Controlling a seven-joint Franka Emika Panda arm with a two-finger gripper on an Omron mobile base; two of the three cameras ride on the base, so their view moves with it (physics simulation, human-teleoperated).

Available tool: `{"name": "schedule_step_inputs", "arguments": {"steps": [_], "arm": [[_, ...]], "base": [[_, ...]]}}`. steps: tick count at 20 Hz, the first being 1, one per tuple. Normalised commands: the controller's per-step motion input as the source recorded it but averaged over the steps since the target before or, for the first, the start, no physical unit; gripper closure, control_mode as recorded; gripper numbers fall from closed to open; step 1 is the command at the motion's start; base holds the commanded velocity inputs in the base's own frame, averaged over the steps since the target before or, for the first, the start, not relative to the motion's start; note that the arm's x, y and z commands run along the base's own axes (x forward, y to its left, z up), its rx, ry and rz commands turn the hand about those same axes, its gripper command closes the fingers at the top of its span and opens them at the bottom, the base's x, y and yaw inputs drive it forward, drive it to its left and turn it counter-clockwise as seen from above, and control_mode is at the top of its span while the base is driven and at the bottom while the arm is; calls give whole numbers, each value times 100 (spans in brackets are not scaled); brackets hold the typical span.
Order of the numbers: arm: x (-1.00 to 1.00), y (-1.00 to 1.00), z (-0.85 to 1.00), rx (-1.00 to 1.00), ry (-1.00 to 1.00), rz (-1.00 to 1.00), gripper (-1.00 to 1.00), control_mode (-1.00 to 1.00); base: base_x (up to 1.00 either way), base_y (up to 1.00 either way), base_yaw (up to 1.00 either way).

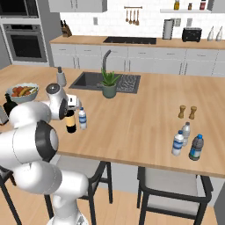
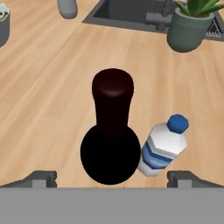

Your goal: Move the plastic bottles in the middle to the plastics group, and the glass bottles in the middle to the glass group.

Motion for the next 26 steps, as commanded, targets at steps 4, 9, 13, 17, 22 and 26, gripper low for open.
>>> {"name": "schedule_step_inputs", "arguments": {"steps": [4,9,13,17,22,26], "arm": [[13,10,0,0,0,0,-100,-100],[12,4,0,0,0,0,-100,-100],[17,0,0,0,3,0,-100,-100],[11,0,0,0,4,0,-100,-100],[10,0,0,0,4,0,-100,-100],[14,0,0,0,3,0,-100,-100]], "base": [[0,0,0],[0,0,0],[0,0,0],[0,0,0],[0,0,0],[0,0,0]]}}
